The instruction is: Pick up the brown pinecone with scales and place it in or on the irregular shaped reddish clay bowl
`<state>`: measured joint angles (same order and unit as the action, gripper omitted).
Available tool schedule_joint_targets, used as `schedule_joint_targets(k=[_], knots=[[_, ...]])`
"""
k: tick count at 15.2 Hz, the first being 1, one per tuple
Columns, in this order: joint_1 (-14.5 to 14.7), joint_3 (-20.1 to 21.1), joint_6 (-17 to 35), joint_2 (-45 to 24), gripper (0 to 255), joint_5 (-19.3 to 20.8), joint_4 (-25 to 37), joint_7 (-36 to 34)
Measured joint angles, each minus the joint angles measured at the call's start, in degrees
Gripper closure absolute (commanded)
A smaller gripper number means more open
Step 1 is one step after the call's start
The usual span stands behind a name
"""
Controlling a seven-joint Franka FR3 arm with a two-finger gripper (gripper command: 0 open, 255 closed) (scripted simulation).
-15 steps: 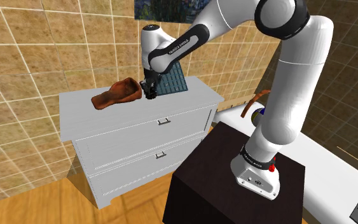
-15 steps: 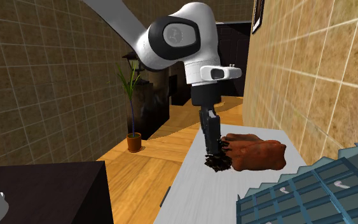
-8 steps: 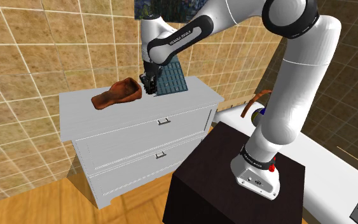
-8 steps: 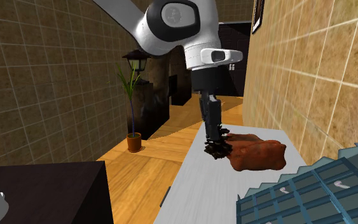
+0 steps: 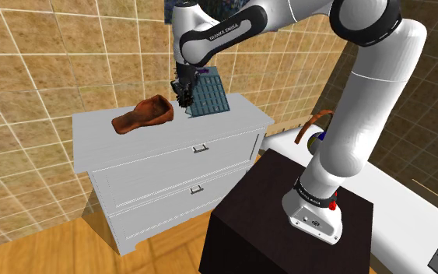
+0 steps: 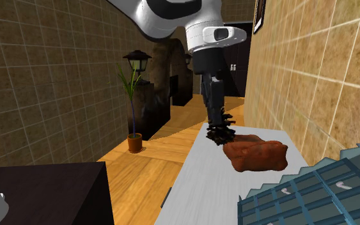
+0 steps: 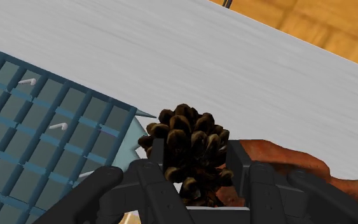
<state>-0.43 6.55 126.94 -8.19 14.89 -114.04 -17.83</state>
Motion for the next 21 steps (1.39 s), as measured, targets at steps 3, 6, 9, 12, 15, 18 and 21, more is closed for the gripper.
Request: schedule_joint_targets(k=[3,6,9,12,15,18,21], knots=[[-0.03,0.08,-2.06,1.11,255,-0.54,1.03,0.67],[-0.01,0.17,-4.05,1.81,255,-0.94,2.36,1.18],[0.61,0.56,-5.79,-0.20,255,-0.75,5.90,0.49],[2.09,1.16,-8.82,-6.86,255,0.12,15.11,-1.08],[3.67,1.48,-12.66,-13.26,255,0.78,25.04,-2.03],[5.80,1.64,-17.09,-20.76,255,1.53,36.60,-2.93],[7.92,1.46,-22.09,-29.18,255,2.10,49.85,-2.99]])
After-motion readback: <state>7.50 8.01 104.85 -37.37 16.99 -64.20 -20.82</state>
